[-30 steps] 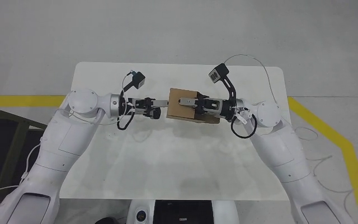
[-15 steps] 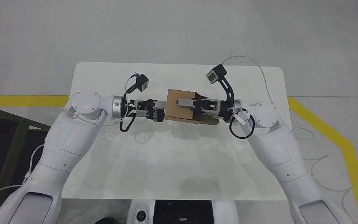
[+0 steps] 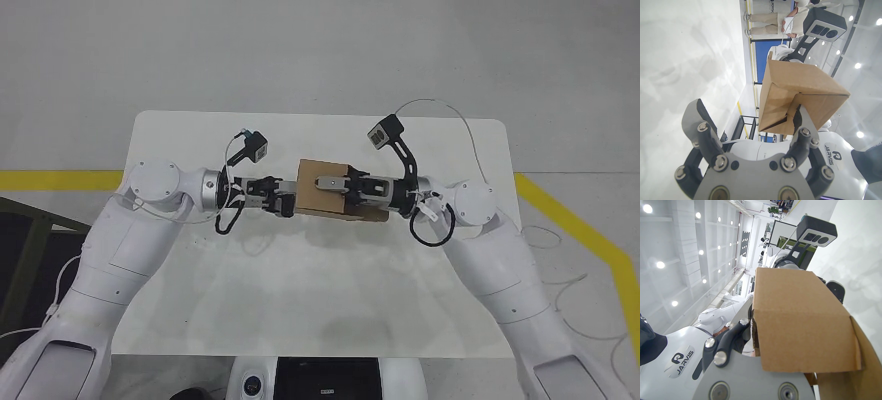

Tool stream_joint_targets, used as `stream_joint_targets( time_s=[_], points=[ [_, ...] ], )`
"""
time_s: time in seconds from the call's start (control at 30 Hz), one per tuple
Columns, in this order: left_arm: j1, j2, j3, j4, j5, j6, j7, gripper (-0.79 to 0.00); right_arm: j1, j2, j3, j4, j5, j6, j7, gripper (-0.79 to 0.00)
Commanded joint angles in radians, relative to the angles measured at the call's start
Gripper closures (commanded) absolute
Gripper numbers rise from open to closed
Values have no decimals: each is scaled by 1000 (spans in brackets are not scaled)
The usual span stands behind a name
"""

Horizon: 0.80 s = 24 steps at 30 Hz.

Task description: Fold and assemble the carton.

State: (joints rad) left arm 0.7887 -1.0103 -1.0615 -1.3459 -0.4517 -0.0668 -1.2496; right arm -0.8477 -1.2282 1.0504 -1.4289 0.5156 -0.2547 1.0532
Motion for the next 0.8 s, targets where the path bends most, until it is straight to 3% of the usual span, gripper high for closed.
stream_joint_targets(
  time_s=[0.0, 0.23, 0.6, 0.77],
  points=[
    [-1, 3, -11, 10, 18, -2, 9, -785, 1, 1, 4, 3, -7, 5, 4, 0],
    [5, 21, -71, 29, 72, -16, 28, -785, 3, 9, 13, 23, -61, 42, 31, 0],
    [52, 44, -132, 0, 214, -230, 44, -785, 5, -2, -67, 121, -130, 45, 53, 0],
    [90, 54, -168, -20, 232, -267, 85, -785, 17, -22, -126, 195, -126, 4, 22, 0]
  ],
)
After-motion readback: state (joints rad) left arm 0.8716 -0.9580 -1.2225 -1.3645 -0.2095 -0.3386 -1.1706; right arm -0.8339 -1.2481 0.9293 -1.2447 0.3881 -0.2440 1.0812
